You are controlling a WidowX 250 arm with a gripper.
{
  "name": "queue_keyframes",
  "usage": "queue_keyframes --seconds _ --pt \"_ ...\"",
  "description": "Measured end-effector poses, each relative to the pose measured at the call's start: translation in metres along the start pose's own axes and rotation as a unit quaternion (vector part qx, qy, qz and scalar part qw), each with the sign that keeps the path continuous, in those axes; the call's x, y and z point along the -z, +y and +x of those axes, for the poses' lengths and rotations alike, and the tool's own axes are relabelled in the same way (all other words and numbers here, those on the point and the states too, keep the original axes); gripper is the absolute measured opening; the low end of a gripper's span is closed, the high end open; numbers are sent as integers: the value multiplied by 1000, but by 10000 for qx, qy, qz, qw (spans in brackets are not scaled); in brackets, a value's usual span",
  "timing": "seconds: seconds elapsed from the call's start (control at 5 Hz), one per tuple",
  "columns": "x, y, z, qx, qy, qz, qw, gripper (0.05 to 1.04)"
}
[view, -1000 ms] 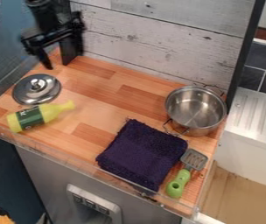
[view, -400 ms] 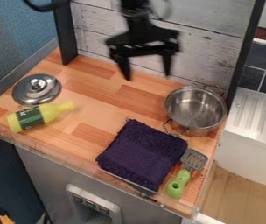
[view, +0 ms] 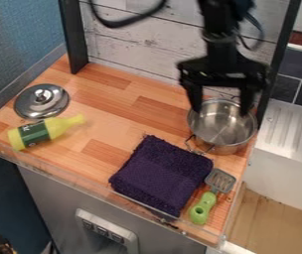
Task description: Move the pot from the right side to the left side of the table
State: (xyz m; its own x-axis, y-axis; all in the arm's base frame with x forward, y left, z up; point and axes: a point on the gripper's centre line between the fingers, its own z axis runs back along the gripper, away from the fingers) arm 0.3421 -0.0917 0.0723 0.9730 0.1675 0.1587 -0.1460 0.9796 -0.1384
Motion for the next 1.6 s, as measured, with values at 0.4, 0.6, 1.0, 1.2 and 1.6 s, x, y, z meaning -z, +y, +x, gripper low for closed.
queue_keyframes --seconds 0.4,0.6,1.0,1.2,1.6 --pt "39 -18 9 165 203 179 9995 1001" --pt "54 -19 17 105 263 291 9992 1001" --pt "63 -19 24 -11 114 278 9995 651" --pt "65 -15 26 -45 44 301 9995 345" --pt "70 -6 23 -130 8 422 9990 82"
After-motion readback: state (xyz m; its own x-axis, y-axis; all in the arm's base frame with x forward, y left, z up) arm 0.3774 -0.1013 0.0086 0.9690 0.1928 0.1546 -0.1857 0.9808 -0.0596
